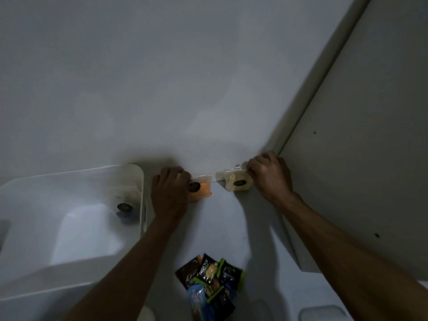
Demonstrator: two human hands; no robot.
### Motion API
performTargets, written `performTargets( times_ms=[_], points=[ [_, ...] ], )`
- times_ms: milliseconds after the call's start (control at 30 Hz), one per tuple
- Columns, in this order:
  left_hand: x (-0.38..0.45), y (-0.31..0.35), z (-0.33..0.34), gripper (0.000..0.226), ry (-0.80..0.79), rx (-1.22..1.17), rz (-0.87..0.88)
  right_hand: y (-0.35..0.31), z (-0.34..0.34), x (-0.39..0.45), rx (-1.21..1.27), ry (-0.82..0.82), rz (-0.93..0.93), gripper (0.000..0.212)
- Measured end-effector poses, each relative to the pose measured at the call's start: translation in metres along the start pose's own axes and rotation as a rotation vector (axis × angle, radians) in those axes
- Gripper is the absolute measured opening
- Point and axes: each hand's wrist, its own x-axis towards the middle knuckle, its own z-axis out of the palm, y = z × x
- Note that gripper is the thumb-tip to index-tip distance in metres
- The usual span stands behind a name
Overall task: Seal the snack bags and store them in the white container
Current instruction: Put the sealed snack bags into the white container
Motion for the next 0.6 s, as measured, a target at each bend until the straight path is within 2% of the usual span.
performTargets(
  times_ms=[133, 267, 433, 500, 600],
  points=[
    [-0.007, -0.001, -0.009, 0.013, -0.079, 0.007, 0.002, -0.008, -0.012, -0.007, 0.060, -0.072, 0.040, 0.006],
    [-0.011, -0.004, -0.026, 0.010, -0.129, -0.005, 0.039, -0.025, -0.033, -0.011, 0.076, -0.145, 0.083, 0.027],
    [-0.014, -0.010, -0.075, 0.009, -0.061, -0.038, 0.067, -0.049, -0.081, -0.008, -0.021, -0.213, 0.045, 0.027],
    [-0.015, -0.014, -0.105, 0.007, -0.037, -0.044, 0.053, -0.066, -0.110, -0.004, -0.027, -0.192, 0.035, 0.024],
    [-0.014, -0.029, -0.155, 0.016, 0.025, -0.084, 0.040, -0.099, -0.163, 0.002, -0.025, -0.120, 0.023, 0.019]
  ],
)
